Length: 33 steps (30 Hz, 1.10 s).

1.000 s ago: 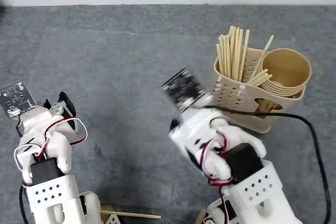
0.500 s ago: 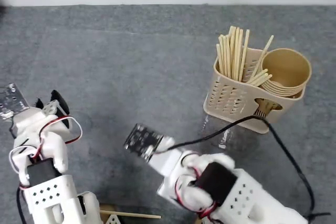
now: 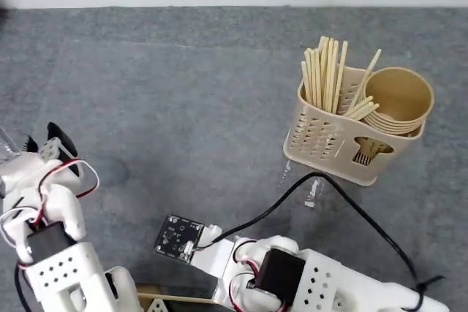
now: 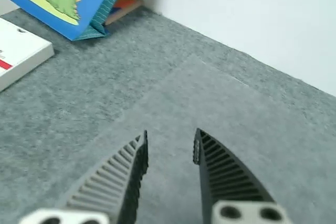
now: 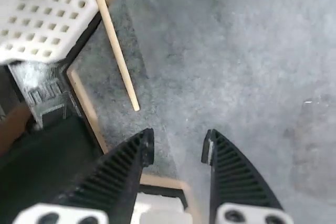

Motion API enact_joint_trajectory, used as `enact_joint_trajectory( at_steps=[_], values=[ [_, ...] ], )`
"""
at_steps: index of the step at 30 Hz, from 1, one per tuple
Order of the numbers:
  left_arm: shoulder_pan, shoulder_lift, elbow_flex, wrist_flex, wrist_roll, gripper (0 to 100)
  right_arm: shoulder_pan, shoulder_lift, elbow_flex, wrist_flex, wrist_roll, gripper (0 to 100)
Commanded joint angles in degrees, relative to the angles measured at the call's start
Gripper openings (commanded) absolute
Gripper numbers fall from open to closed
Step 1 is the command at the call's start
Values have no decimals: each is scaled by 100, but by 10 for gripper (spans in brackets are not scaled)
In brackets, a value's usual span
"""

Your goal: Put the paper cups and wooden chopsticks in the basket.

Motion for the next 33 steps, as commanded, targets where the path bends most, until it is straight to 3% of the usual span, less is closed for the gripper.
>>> enact_joint_trajectory(
  at_steps=[1,9,20,28,33],
  values=[
    [-220,554,-602,-176,53,141,-57,-22,264,-453,-536,157],
    [-791,2233,-1956,44,53,141,-549,848,501,-1051,-923,157],
    [-1635,3534,-3143,88,44,141,-1727,2026,510,-2123,-1732,157],
    [-2101,4237,-3618,88,26,141,-1754,3600,519,-3152,-1908,158],
    [-2286,4334,-3723,88,18,141,-1745,3873,378,-3178,-1908,158]
  ],
)
